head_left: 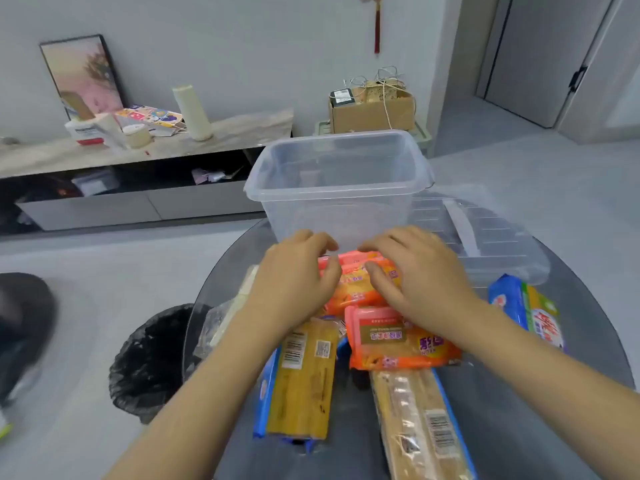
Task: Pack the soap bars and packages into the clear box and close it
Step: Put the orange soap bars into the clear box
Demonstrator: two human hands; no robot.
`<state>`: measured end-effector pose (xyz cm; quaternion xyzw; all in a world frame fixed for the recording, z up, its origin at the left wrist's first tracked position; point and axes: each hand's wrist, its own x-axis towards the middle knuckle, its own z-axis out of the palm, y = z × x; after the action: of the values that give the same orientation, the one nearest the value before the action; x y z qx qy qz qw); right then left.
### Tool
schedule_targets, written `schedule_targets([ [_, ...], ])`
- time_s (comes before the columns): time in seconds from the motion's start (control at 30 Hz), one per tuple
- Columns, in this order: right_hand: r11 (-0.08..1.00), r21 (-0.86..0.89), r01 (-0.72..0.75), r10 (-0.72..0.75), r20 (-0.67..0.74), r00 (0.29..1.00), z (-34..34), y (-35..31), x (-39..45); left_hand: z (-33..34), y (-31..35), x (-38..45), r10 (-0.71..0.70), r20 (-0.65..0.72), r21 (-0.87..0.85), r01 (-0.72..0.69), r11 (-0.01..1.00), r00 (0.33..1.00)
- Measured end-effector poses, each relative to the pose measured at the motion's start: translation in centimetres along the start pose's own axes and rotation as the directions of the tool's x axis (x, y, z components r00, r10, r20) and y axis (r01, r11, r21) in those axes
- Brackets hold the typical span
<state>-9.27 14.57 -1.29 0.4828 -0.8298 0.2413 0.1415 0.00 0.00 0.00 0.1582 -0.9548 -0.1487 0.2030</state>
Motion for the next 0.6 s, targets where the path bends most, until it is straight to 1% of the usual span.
schedule_targets([
  [0.07, 0.999, 0.002, -0.033, 0.033, 0.152, 0.988, -0.1, 0.7, -1.2, 0.4, 0.4, -1.0, -0.039, 0.138, 0.102, 0.025, 0.994, 0.990],
  [0.13, 0.999, -0.012, -0.047, 0.049, 0.276, 0.960, -0.1, 1.5, -2.8, 0.7, 0.7, -2.4, -0.087, 0.245, 0.148, 0.051, 0.988, 0.966],
  [0.2, 0.999, -0.034, -0.009, 0.020, 0.347, 0.938, 0.1, 1.9, -3.5, 0.6, 0.9, -3.2, -0.108, 0.287, 0.170, 0.061, 0.984, 0.952],
  [0.27, 0.999, -0.037, -0.003, 0.017, 0.399, 0.917, -0.1, 2.0, -4.0, 0.2, 0.9, -3.8, -0.143, 0.317, 0.205, 0.080, 0.975, 0.937],
  [0.3, 0.999, -0.034, -0.004, 0.018, 0.407, 0.913, -0.2, 1.9, -4.3, 0.0, 1.0, -4.1, -0.172, 0.339, 0.231, 0.096, 0.968, 0.925],
  [0.37, 0.998, -0.049, -0.033, 0.050, 0.413, 0.910, 0.0, 1.8, -4.4, -0.3, 1.0, -4.4, -0.240, 0.415, 0.290, 0.122, 0.949, 0.878],
  [0.43, 0.995, -0.074, -0.065, 0.089, 0.394, 0.915, 0.1, 1.5, -4.9, -0.7, 1.1, -4.7, -0.290, 0.471, 0.294, 0.161, 0.942, 0.833],
  [0.5, 0.989, -0.110, -0.099, 0.133, 0.368, 0.920, 0.4, 1.4, -5.2, -0.9, 1.3, -4.5, -0.304, 0.500, 0.236, 0.211, 0.949, 0.811],
  [0.6, 0.983, -0.135, -0.123, 0.163, 0.346, 0.924, 0.6, 1.2, -5.5, -1.1, 1.3, -4.4, -0.291, 0.476, 0.088, 0.284, 0.955, 0.830],
])
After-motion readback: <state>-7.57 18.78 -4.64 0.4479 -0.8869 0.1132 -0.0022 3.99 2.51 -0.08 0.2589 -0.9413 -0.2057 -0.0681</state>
